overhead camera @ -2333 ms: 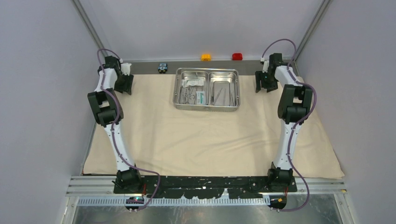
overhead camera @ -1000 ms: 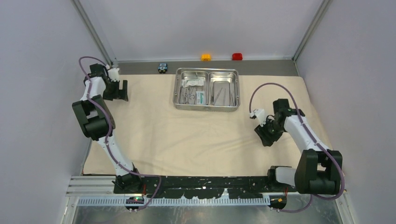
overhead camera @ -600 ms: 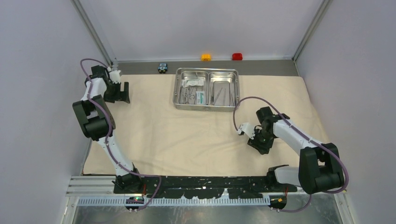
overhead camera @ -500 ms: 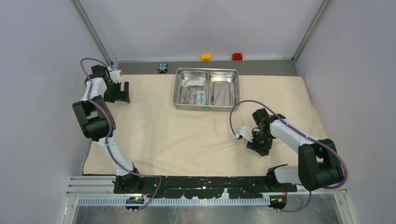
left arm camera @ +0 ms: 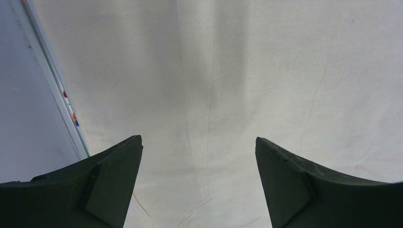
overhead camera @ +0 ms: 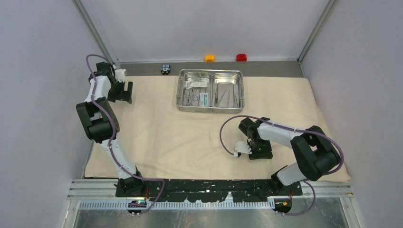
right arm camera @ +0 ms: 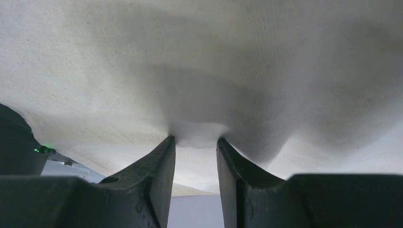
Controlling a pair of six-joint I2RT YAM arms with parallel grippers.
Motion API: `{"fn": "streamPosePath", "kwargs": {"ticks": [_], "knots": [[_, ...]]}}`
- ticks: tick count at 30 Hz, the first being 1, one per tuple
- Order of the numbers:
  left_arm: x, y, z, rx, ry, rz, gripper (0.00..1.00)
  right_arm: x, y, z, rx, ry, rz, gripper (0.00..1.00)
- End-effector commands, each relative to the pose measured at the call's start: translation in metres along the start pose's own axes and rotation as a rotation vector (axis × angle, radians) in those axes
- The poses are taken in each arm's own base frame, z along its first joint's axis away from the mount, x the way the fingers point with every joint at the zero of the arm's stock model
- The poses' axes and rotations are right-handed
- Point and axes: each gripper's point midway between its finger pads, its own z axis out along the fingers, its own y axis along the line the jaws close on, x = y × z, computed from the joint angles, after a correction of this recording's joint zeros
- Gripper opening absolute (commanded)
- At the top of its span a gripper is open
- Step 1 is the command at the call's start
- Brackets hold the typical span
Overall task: Open and lay out the surgical kit
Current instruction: Smooth out the surgical kit at the center of the board.
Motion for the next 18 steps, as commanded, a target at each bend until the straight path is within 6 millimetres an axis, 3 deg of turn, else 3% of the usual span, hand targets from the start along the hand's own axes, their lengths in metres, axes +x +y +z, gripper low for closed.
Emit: {"fn": "streamPosePath", "kwargs": {"ticks": [1, 10, 18], "knots": [[-0.02, 0.003, -0.028, -0.062, -0.043, 0.045, 0.91, -0.004, 0.032, 0.018, -0.148, -0.003, -0.105, 0.42], [-0.025, 0.006, -0.026, -0.156, -0.008, 0.104, 0.91, -0.003, 0.035, 0.014, -0.218, 0.022, -0.307, 0.39], [-0.043, -0.007, -0.027, -0.206, 0.006, 0.145, 0.91, 0.0, 0.034, 0.01, -0.175, 0.112, -0.404, 0.36]]}}
